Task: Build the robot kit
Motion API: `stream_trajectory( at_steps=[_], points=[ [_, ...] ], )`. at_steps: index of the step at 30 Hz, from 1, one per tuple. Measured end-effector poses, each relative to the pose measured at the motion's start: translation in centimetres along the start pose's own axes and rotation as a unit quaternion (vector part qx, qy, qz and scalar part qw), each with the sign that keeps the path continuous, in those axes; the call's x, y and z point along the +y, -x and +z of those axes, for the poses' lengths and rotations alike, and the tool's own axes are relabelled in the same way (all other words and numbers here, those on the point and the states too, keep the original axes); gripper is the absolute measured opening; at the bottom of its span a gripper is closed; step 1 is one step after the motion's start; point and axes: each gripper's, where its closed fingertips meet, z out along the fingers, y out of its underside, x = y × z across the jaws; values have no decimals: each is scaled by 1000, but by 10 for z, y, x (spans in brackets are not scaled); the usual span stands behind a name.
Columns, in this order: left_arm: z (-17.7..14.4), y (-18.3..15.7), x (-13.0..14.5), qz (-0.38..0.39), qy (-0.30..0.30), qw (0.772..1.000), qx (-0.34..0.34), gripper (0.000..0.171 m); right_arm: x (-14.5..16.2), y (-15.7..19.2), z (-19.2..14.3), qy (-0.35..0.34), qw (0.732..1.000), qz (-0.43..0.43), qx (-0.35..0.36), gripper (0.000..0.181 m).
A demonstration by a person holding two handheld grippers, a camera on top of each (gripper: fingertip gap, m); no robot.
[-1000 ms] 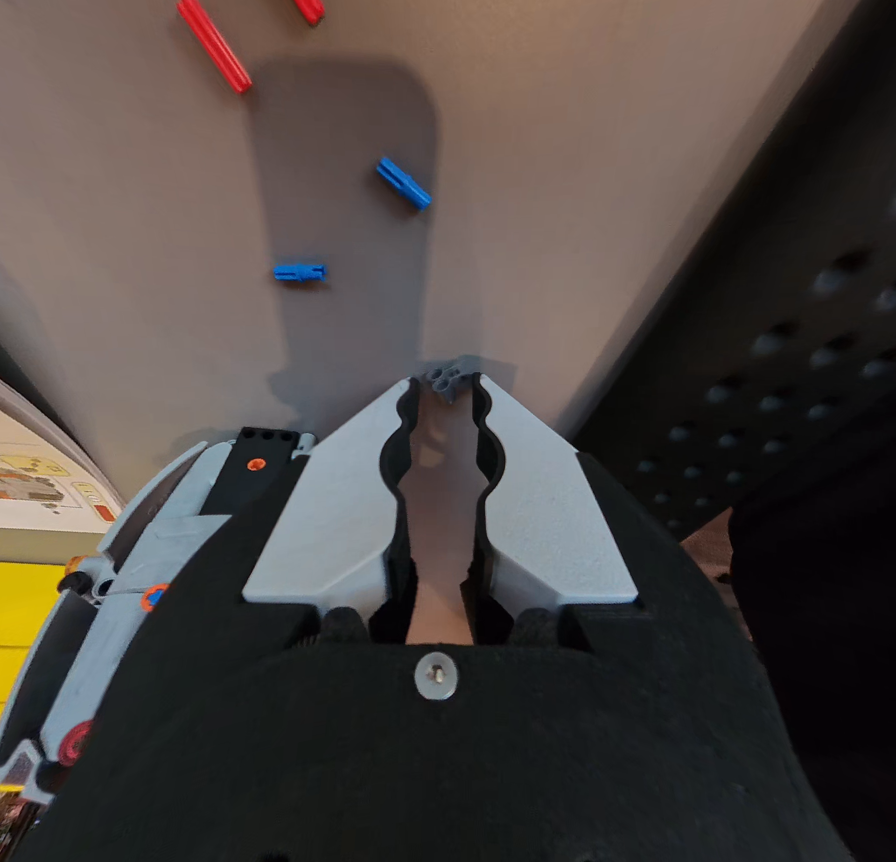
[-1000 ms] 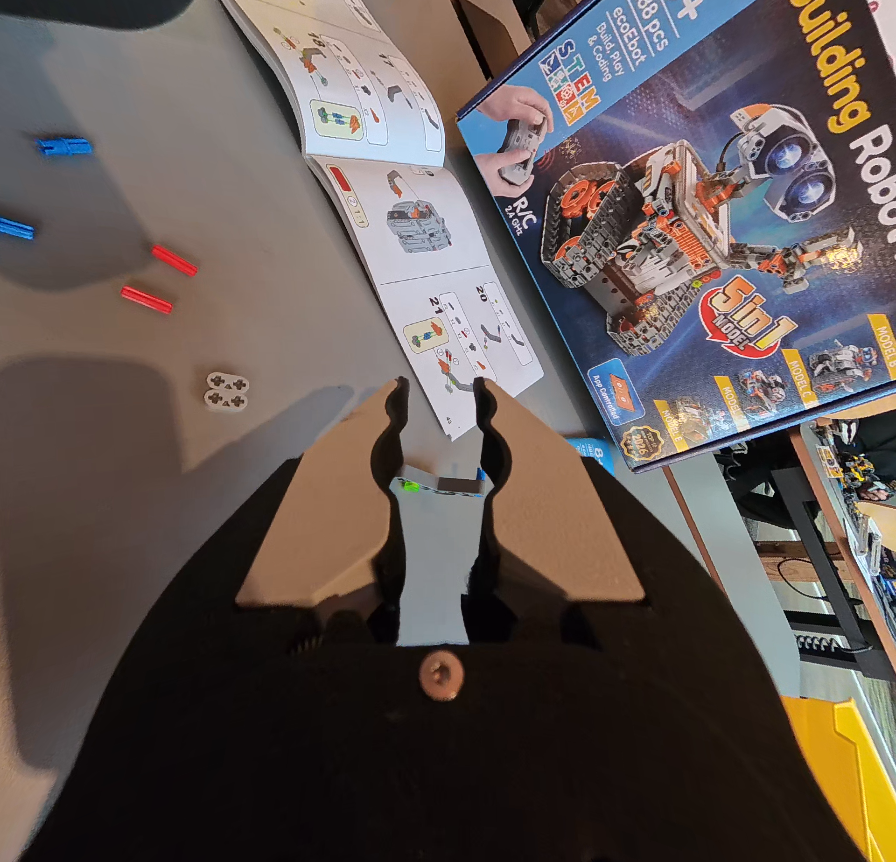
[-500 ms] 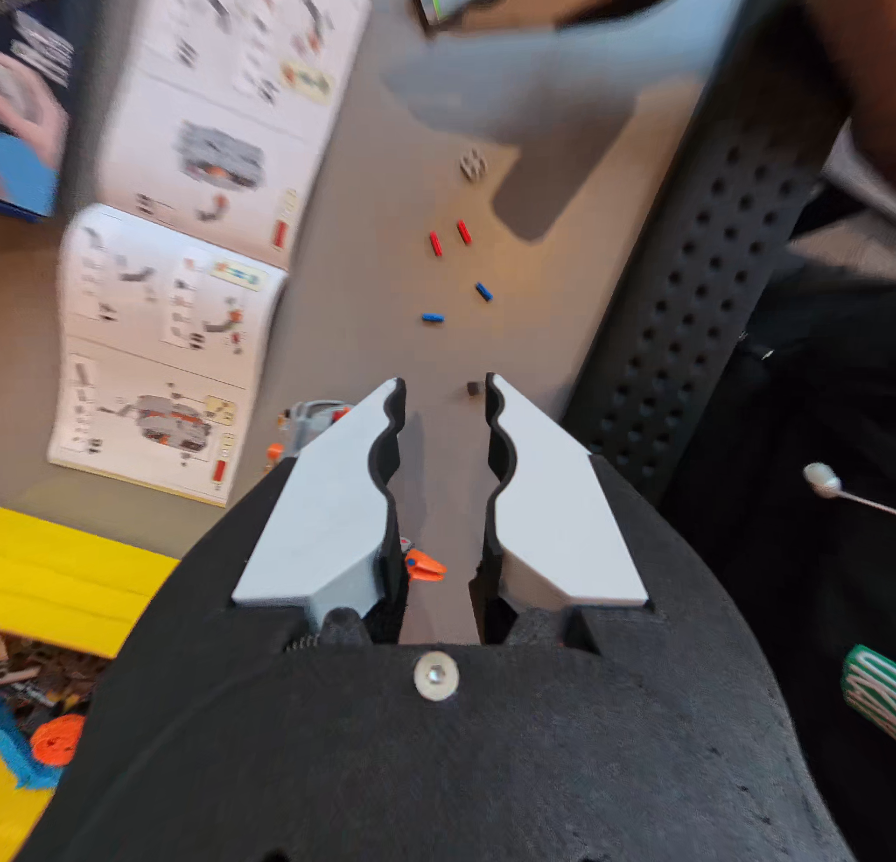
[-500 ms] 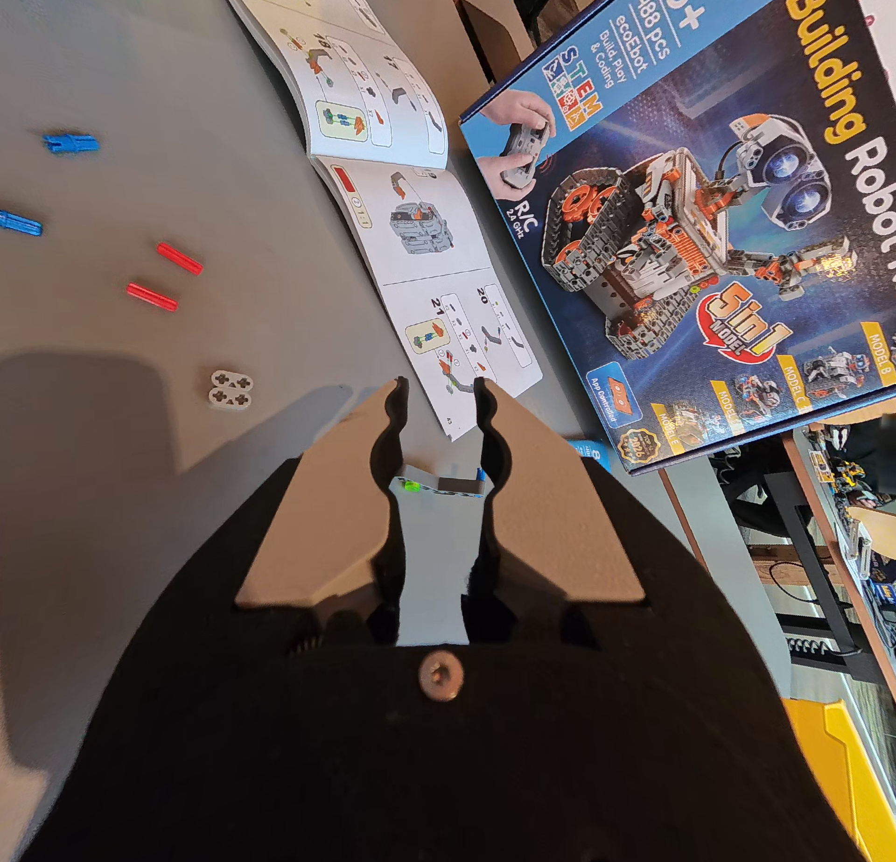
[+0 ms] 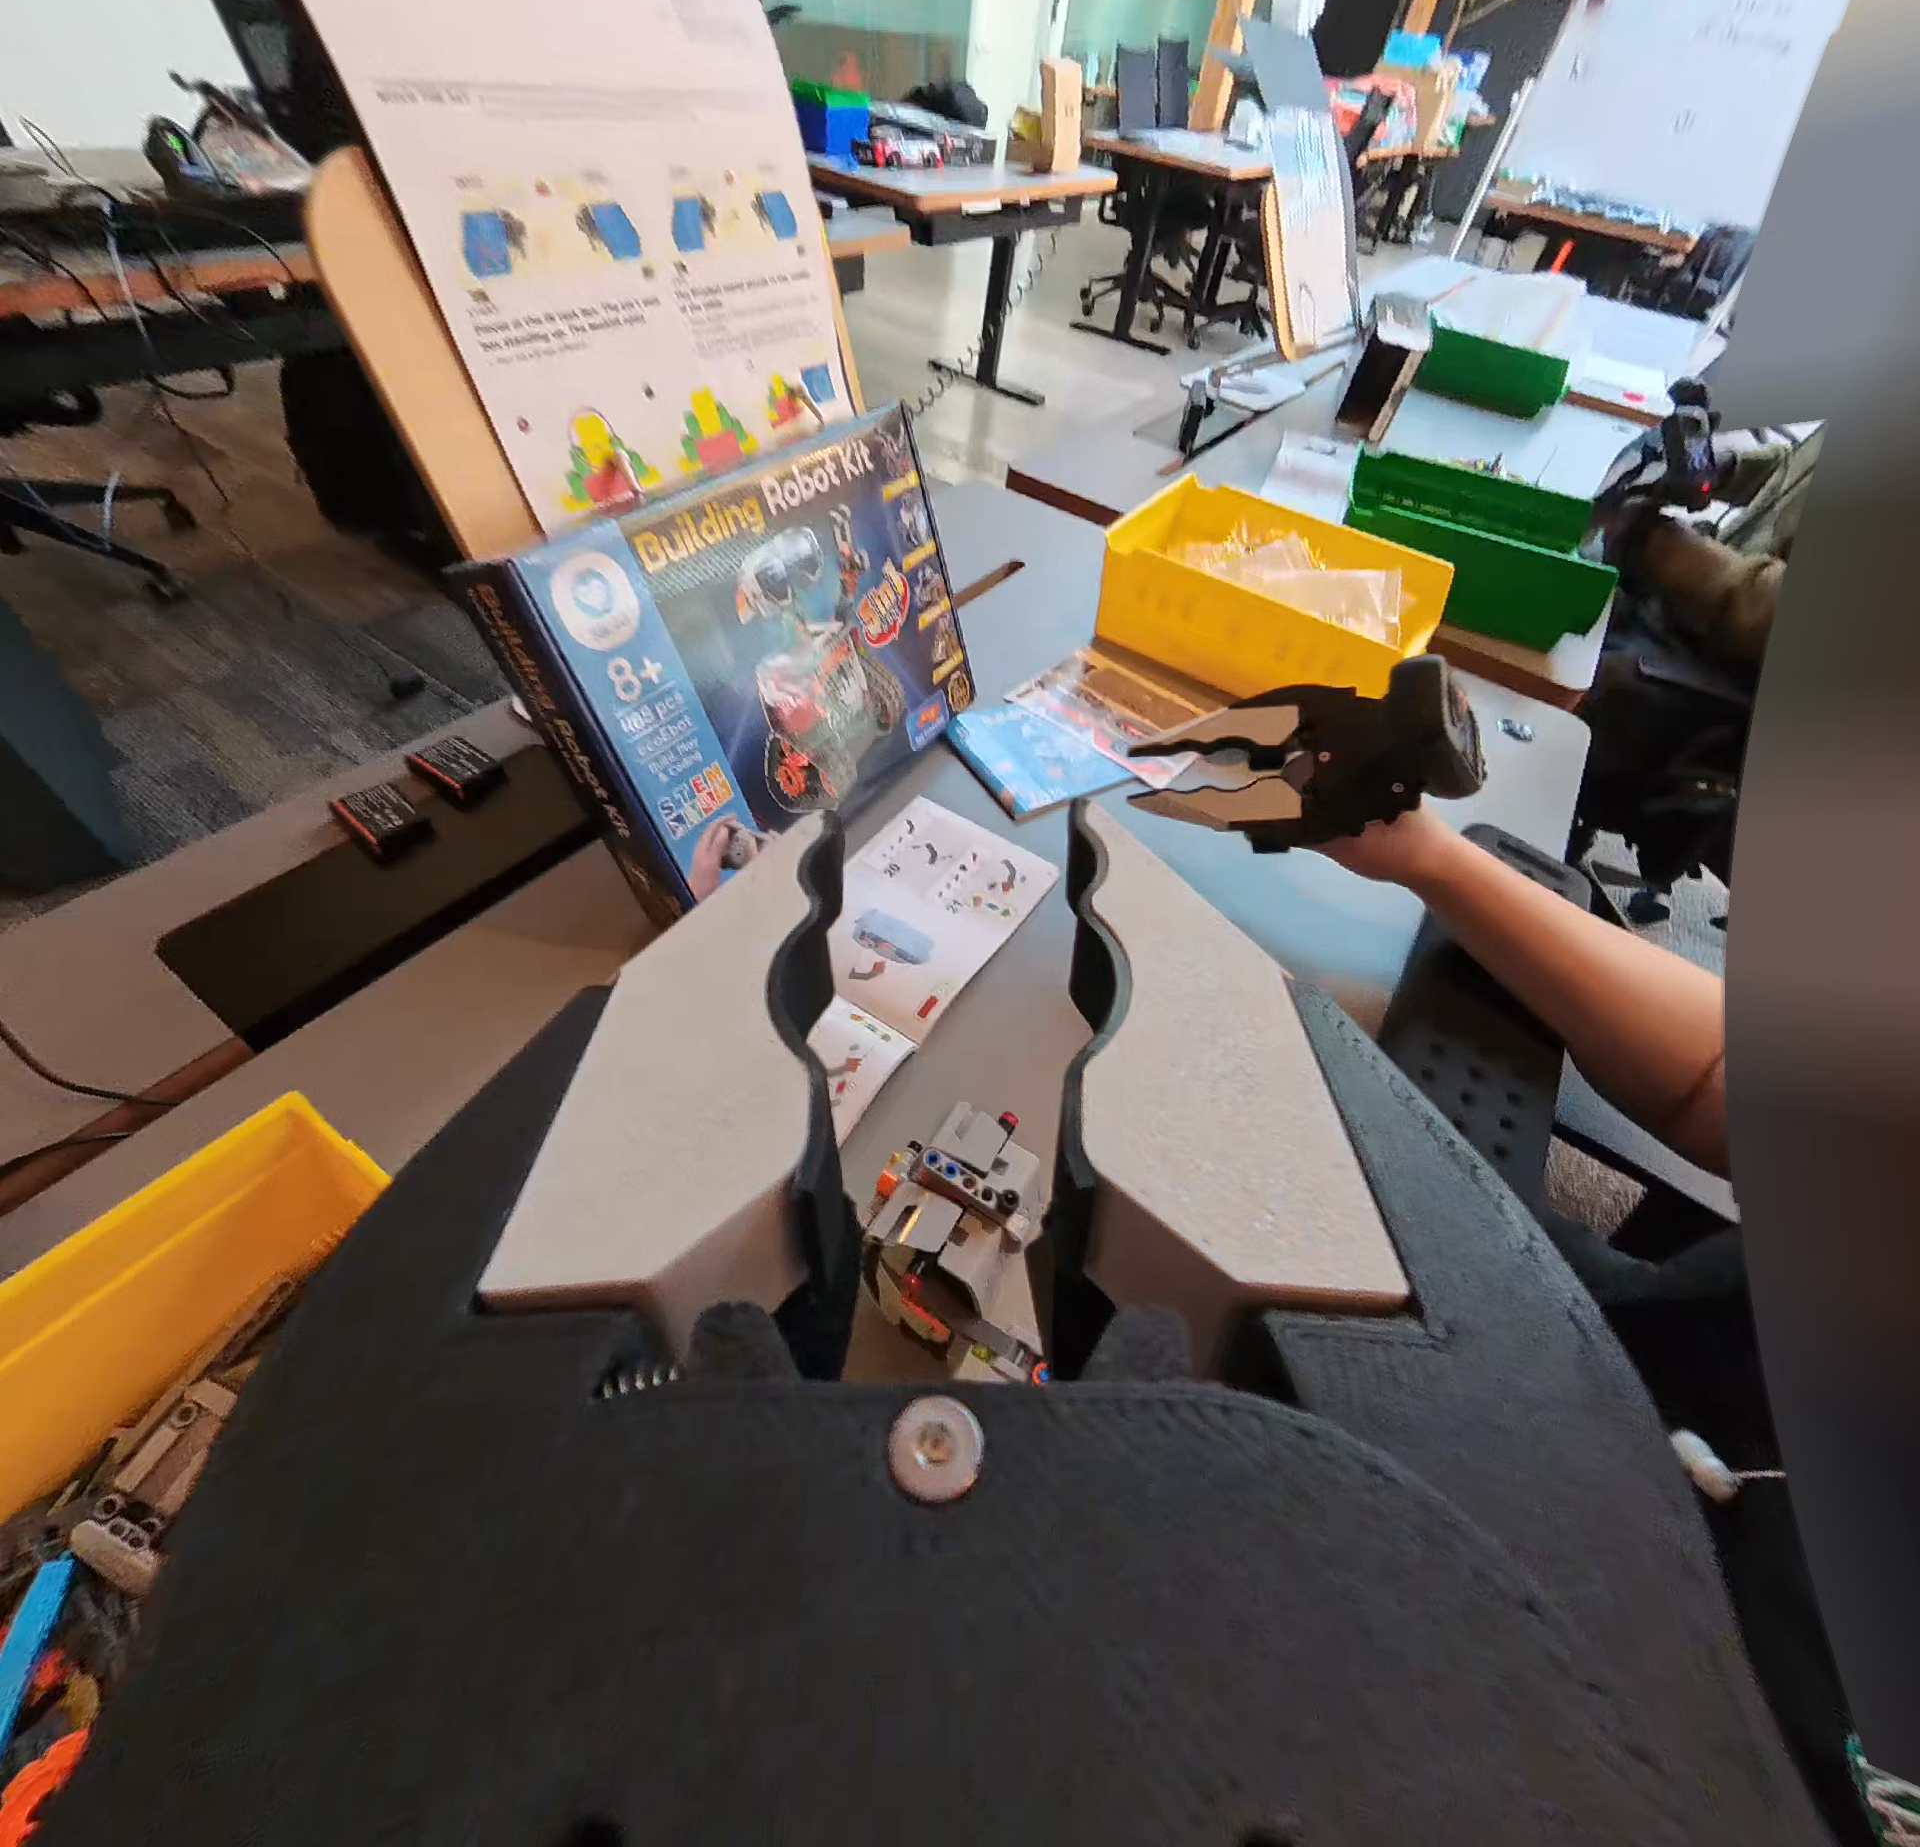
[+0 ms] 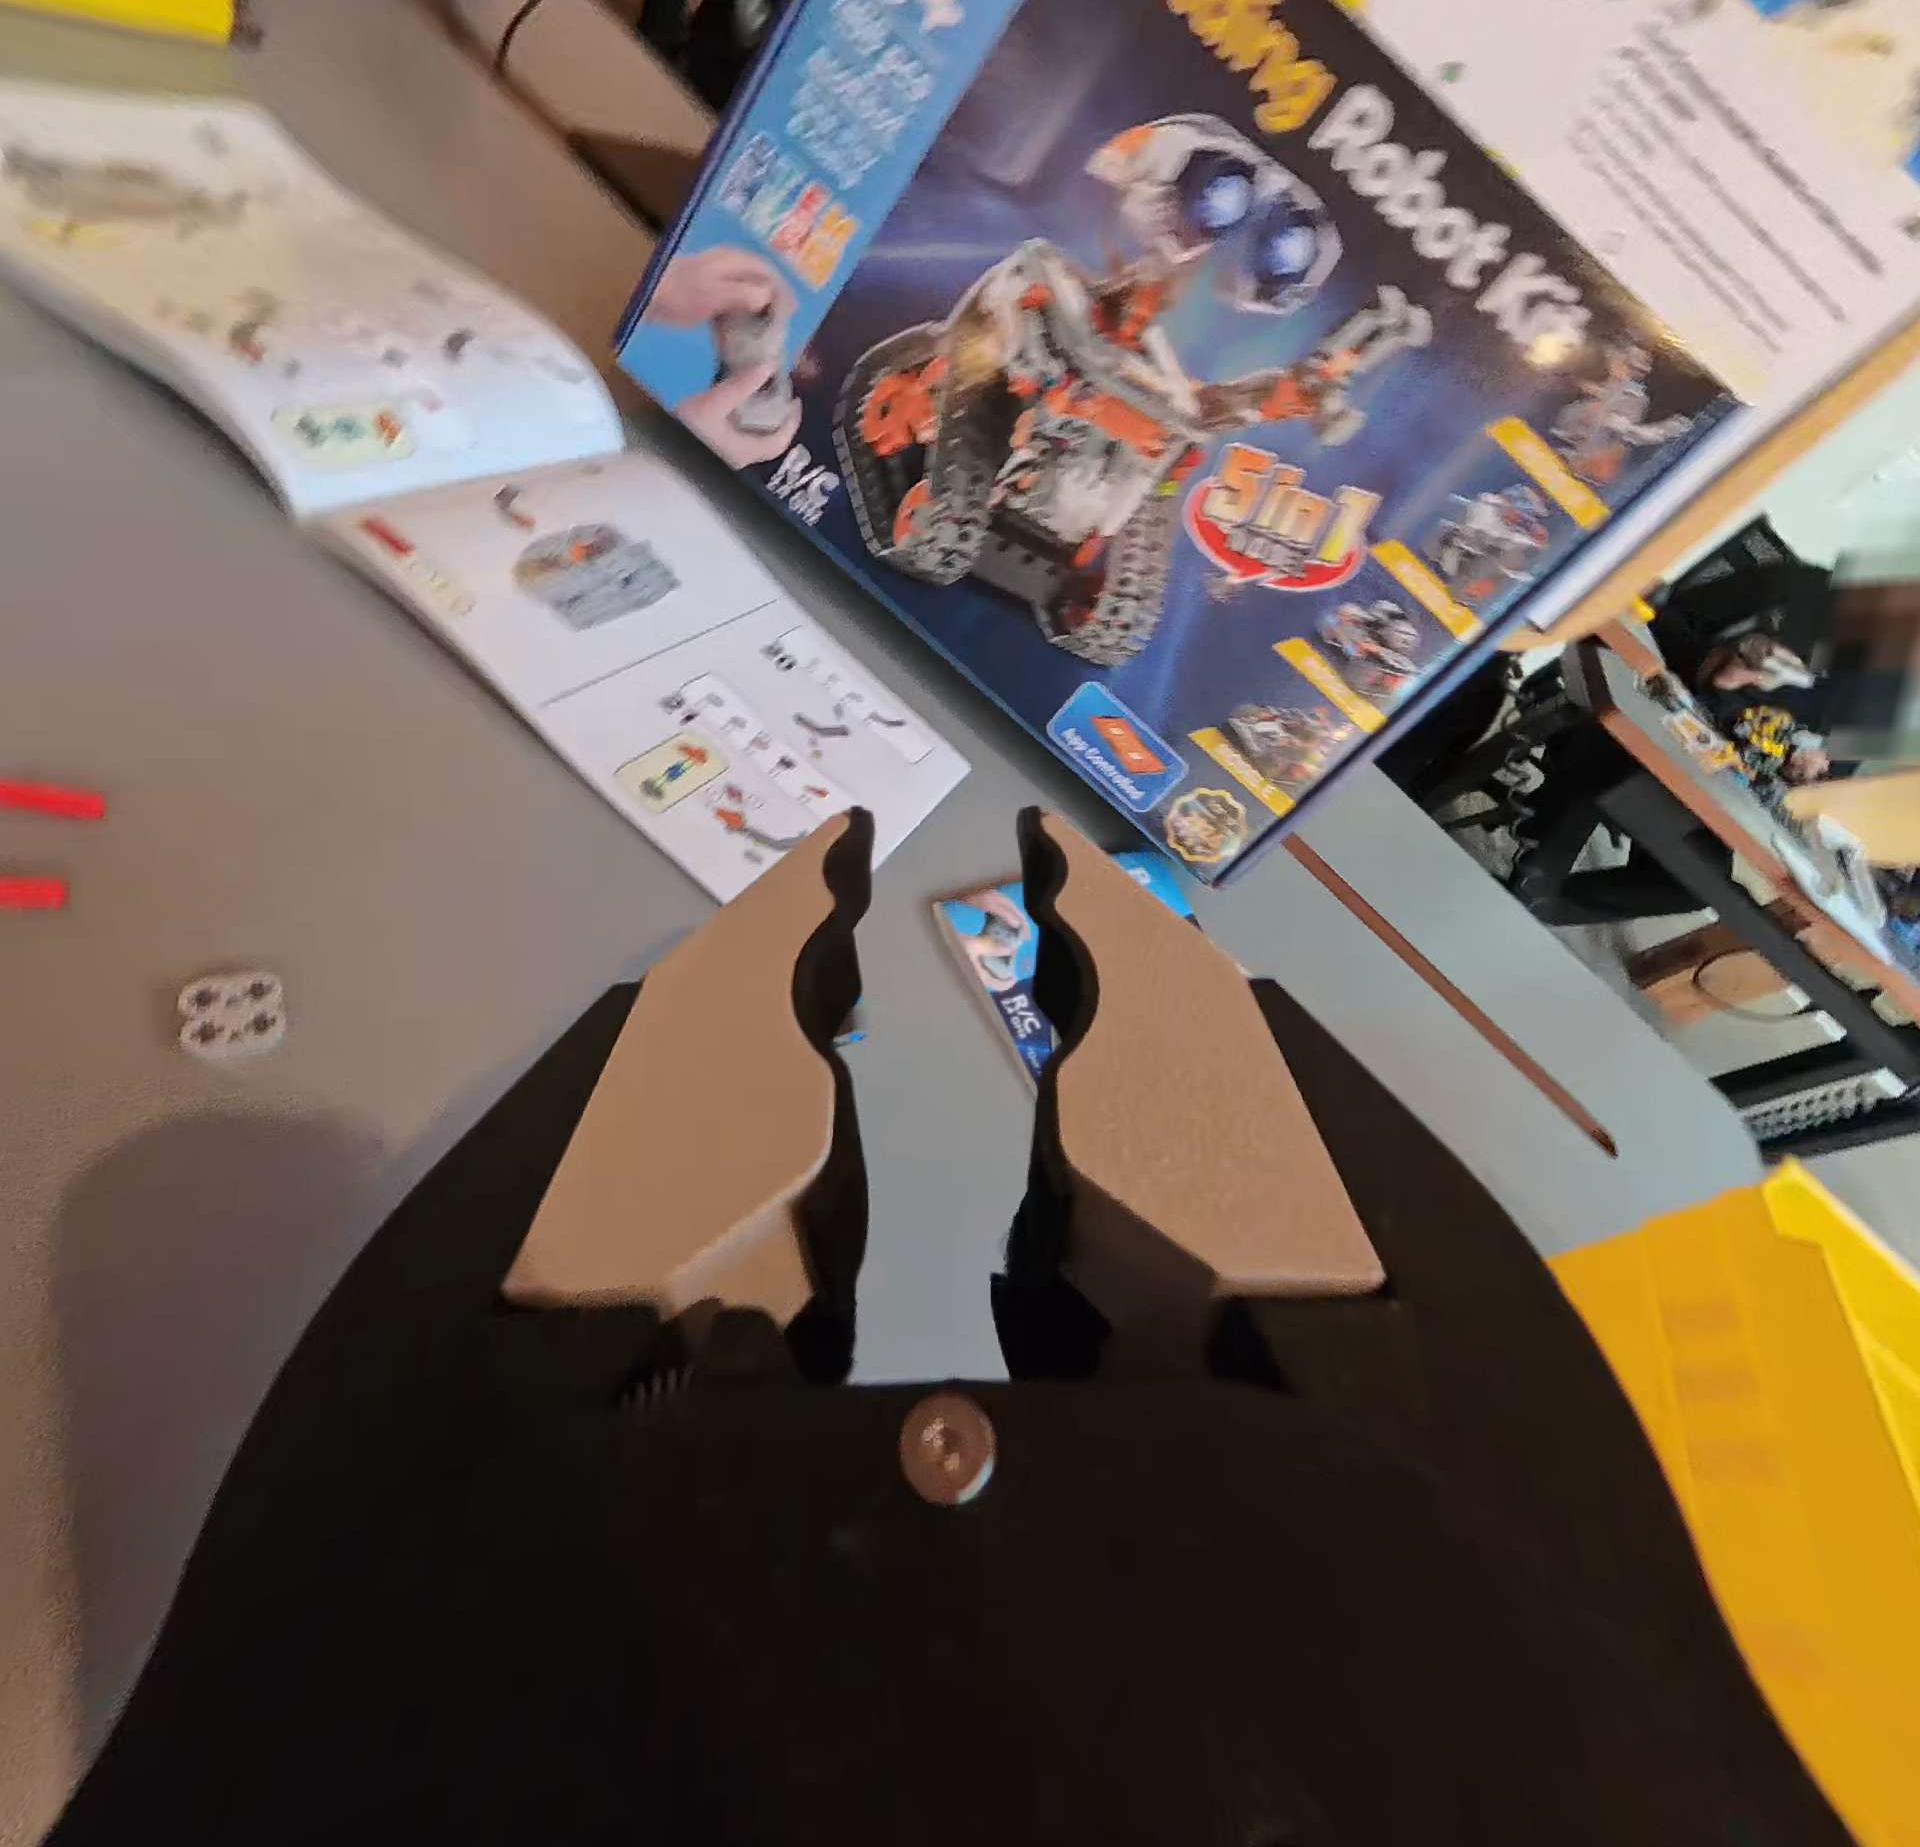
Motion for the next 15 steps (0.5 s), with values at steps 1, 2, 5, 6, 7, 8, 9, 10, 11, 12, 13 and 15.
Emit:
stream_trajectory(
  at_steps=[1, 2, 5, 6, 7, 8, 9, 10, 11, 12, 13, 15],
  points=[
    [-3, 3, -2, -2, -7, 1000, -4, 42, -2, -9, -3, -13, 999, 28, 12, 30],
    [-6, 5, -3, -4, -11, 1000, -7, 46, -5, -18, -7, -27, 998, 52, 25, 30],
    [-12, 6, -9, 2, -30, 1000, -6, 48, -15, -41, -21, -76, 989, 111, 59, 35],
    [-14, 5, -12, 8, -39, 999, -4, 51, -18, -47, -25, -89, 986, 127, 67, 35],
    [-16, 2, -15, 16, -50, 999, 1, 52, -19, -51, -28, -98, 982, 141, 73, 37],
    [-19, 0, -18, 23, -60, 998, 3, 54, -19, -56, -31, -105, 979, 153, 80, 39],
    [-21, 0, -20, 29, -69, 997, -1, 55, -19, -60, -33, -111, 977, 162, 85, 40],
    [-24, 1, -22, 34, -77, 996, -8, 55, -20, -63, -35, -118, 975, 169, 89, 41],
    [-26, 2, -23, 39, -86, 995, -16, 56, -21, -65, -37, -125, 973, 173, 94, 42],
    [-28, 2, -25, 47, -95, 994, -24, 56, -22, -68, -39, -130, 971, 175, 100, 43],
    [-31, 2, -28, 56, -105, 992, -30, 56, -22, -70, -40, -134, 970, 175, 105, 44],
    [-37, 2, -34, 74, -132, 987, -48, 56, -24, -73, -43, -141, 968, 174, 114, 48]
  ],
)
